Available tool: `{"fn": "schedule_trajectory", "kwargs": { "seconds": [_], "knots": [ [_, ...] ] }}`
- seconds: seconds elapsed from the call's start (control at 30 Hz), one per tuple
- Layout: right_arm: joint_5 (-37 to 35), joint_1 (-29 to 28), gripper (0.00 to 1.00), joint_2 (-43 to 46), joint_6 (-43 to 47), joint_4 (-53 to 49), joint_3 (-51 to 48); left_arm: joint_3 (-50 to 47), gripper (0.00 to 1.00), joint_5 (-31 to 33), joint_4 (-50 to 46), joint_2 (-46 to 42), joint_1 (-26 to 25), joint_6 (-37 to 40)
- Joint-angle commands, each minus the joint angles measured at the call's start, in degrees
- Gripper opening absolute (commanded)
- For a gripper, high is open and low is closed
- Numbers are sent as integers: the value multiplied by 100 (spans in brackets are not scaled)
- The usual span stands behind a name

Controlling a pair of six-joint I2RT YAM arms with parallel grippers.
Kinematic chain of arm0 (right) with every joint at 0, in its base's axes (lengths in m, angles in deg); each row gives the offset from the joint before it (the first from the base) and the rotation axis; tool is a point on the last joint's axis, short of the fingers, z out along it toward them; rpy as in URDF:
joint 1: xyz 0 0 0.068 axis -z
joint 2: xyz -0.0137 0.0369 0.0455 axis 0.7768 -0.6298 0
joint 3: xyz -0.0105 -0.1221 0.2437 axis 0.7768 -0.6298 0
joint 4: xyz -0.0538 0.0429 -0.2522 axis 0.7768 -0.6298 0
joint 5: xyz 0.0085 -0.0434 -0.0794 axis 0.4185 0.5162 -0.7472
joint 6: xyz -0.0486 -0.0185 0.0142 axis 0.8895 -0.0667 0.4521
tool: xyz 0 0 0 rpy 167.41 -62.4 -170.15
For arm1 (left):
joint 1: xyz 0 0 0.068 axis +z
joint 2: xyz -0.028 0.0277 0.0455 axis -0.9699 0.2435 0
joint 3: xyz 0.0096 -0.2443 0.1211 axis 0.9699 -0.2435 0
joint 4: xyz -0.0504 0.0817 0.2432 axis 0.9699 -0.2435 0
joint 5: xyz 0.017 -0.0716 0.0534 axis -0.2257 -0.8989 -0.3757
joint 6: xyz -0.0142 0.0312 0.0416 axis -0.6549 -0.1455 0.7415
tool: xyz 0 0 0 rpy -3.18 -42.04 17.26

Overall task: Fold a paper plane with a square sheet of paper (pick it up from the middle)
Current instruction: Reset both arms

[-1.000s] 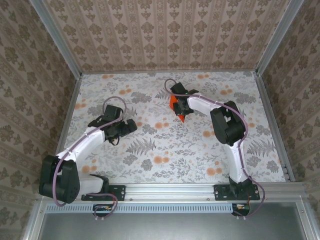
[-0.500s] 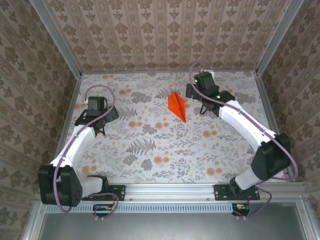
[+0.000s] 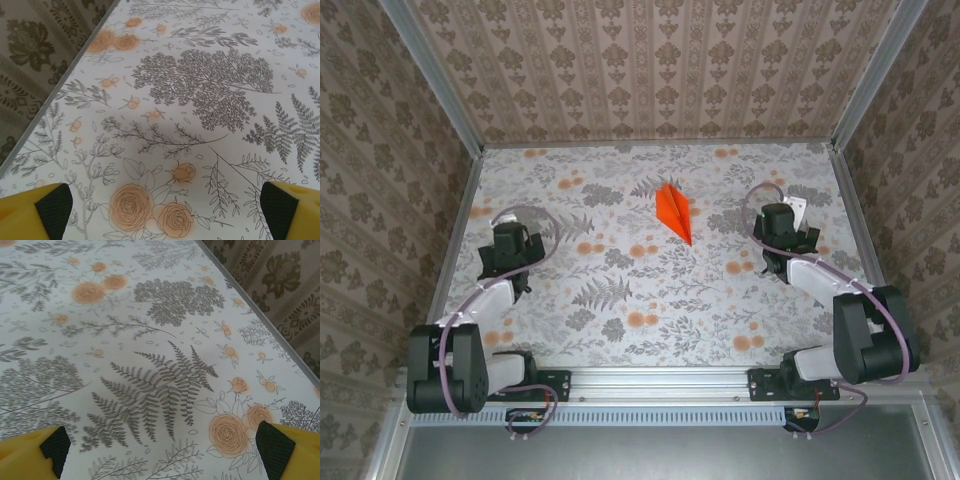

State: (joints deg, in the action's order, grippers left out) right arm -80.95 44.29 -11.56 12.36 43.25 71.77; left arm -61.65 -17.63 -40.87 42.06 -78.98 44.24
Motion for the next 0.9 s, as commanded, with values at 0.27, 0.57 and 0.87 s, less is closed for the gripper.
{"fn": "schedule_trajectory", "kwargs": {
  "seconds": [0.27,0.57,0.87],
  "knots": [
    [1669,323,100,-615,1006,3184,-819,-782,100,-1650,3531,675,218,911],
    [2506,360,100,-844,1309,4256,-1331,-649,100,-1931,4337,1722,230,1086],
    [2580,456,100,-893,1213,4111,-1219,-351,100,-1471,3874,1853,161,1037]
  ]
}}
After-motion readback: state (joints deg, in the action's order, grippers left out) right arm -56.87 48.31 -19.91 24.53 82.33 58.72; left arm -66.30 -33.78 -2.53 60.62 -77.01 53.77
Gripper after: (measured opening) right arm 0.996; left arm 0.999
